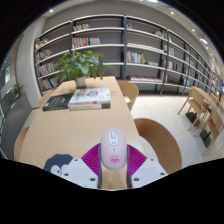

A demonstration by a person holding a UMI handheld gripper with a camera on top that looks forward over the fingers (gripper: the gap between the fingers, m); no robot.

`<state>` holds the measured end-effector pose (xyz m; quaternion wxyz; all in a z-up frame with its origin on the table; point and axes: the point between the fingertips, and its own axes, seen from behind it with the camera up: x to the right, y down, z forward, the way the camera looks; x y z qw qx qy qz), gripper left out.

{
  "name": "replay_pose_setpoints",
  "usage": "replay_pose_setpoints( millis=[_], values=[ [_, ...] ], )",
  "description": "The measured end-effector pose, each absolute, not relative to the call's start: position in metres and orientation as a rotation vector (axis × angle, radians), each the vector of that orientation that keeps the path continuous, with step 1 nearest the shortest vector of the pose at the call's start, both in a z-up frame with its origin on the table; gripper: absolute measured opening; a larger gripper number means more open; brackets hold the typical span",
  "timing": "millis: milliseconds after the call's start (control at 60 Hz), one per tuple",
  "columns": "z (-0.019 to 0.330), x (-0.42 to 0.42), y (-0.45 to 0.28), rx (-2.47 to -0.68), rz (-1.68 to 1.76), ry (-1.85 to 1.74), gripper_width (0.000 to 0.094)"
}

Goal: Arrange mouse

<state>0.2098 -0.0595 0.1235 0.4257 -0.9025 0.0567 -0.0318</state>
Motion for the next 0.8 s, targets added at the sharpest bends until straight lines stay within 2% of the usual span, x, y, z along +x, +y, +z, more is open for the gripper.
replay_pose_setpoints(
  millis=[67,133,200,267,350,633,750,800],
  values=[
    [0.174,0.181,-0.05,-2.183,-0.09,0.121,0.0331],
    [0.207,0.141,-0.045,-2.128,-0.06,0.089,0.033],
    [0.224,0.101,-0.039,-2.102,-0.041,0.047,0.0329],
    [0.221,0.063,-0.047,-2.106,-0.001,0.022,0.0329],
    [0.195,0.029,-0.058,-2.161,0.019,-0.006,0.033],
    [0.023,0.001,-0.115,-2.438,0.018,-0.006,0.033],
    [-0.014,0.001,-0.131,-2.498,0.03,-0.007,0.0334],
    [-0.015,0.0,-0.131,-2.47,0.019,-0.032,0.0337]
  ],
)
